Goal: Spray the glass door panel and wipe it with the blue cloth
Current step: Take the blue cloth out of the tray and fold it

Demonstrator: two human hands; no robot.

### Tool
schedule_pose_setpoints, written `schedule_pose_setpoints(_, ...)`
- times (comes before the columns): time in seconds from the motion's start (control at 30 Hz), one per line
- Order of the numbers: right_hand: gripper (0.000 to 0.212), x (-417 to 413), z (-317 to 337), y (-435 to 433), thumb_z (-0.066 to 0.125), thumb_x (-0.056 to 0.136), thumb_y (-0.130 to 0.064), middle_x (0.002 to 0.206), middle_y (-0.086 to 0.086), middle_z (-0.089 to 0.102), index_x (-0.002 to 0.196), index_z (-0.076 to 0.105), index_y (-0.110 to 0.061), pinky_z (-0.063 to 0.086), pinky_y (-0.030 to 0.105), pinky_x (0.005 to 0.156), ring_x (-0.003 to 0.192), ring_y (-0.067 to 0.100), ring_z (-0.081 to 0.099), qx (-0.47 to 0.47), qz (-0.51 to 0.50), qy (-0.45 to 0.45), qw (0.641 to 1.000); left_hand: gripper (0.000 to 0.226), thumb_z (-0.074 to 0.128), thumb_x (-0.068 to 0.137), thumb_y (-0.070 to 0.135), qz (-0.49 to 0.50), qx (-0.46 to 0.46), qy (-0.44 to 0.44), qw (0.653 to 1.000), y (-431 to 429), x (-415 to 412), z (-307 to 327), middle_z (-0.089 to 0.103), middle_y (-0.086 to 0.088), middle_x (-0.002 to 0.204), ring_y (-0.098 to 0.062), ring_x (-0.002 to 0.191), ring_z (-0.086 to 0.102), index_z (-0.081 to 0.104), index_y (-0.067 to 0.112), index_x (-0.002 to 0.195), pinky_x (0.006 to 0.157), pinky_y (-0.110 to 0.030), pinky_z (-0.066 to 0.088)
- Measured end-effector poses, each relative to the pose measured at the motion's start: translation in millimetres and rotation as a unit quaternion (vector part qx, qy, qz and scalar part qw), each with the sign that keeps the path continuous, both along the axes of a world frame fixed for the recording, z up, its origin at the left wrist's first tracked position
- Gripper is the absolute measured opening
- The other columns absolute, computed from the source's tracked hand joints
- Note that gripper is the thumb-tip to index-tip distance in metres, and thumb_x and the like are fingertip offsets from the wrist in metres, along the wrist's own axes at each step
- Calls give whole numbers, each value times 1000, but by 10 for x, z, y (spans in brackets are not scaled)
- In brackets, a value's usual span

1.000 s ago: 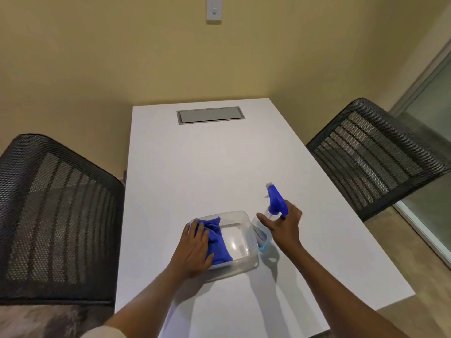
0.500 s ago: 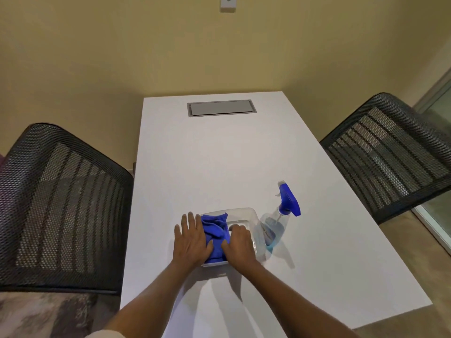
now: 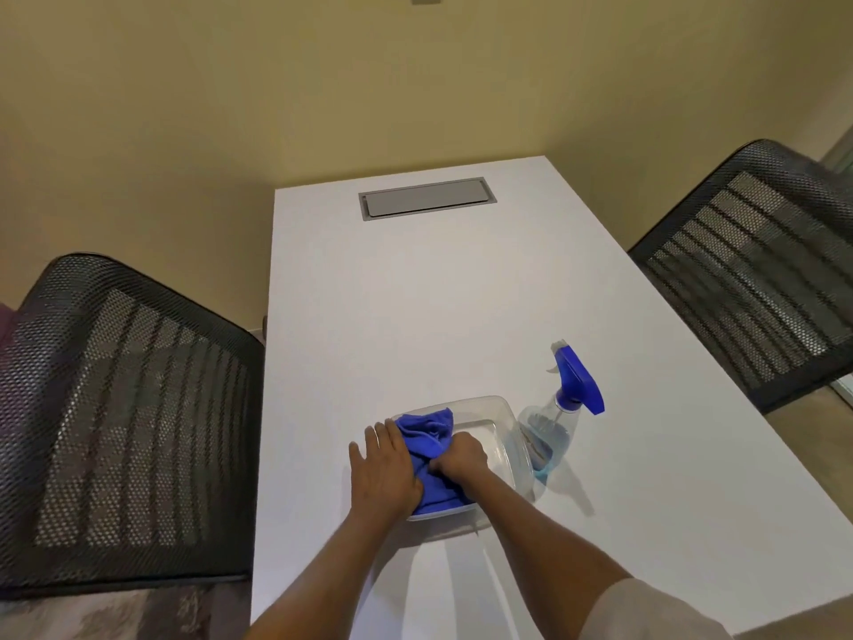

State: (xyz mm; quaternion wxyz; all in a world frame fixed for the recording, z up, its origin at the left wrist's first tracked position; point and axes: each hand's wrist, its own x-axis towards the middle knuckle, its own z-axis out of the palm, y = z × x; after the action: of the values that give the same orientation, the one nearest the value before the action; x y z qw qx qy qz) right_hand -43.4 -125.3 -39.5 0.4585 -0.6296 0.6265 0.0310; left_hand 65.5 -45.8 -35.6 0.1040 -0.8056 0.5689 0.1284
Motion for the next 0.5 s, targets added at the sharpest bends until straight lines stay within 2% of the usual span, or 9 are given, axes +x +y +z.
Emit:
schedule_pose_setpoints(0.13, 14, -14, 121, 38, 64, 69, -10, 69, 2, 56, 66, 50, -15, 43, 26, 56, 65, 18, 54, 16, -96, -97, 990, 75, 36, 96, 44, -10, -27, 22, 999, 38, 30, 76, 22, -14, 159, -31, 145, 22, 10, 3, 153, 116, -48, 23)
schedule_pose_setpoints(0.3, 11, -116, 625, 47, 61, 71, -10, 73, 7, 53, 74, 51, -11, 39, 28, 57, 67, 19, 51, 29, -146, -207, 967, 65, 34, 100, 49, 62, -128, 139, 980, 45, 53, 244, 34, -10, 154, -25, 141, 31, 26, 5, 147, 115, -42, 26)
schedule_pose_setpoints(0.33, 9, -154, 760, 61, 60, 72, -10, 75, 7, 55, 77, 52, -11, 41, 28, 57, 69, 19, 53, 30, -148, -228, 962, 63, 32, 100, 51, 69, -142, 145, 977, 30, 46, 296, 42, -12, 148, -27, 137, 37, 35, 4, 142, 113, -42, 30)
schedule_pose_setpoints(0.4, 8, -236, 1044, 104, 58, 73, -10, 77, 5, 60, 80, 55, -12, 46, 26, 56, 70, 19, 59, 42, -156, -265, 951, 62, 27, 97, 59, 89, -180, 195, 960, -17, 31, 446, 61, -12, 121, -29, 117, 53, 55, 6, 113, 101, -43, 42)
schedule_pose_setpoints(0.47, 9, -301, 1289, 130, 58, 74, -9, 77, 4, 63, 82, 57, -14, 48, 25, 54, 70, 19, 62, 33, -165, -283, 944, 64, 27, 94, 61, 150, -207, 317, 913, -61, -8, 626, 66, -10, 89, -28, 86, 61, 57, 7, 81, 84, -49, 52)
schedule_pose_setpoints(0.5, 9, -326, 1432, 155, 59, 75, -10, 79, 6, 63, 83, 57, -13, 49, 27, 55, 72, 21, 62, 29, -175, -275, 945, 62, 30, 97, 58, 185, -212, 391, 876, -82, -27, 675, 66, -11, 82, -29, 79, 61, 57, 5, 77, 81, -52, 53)
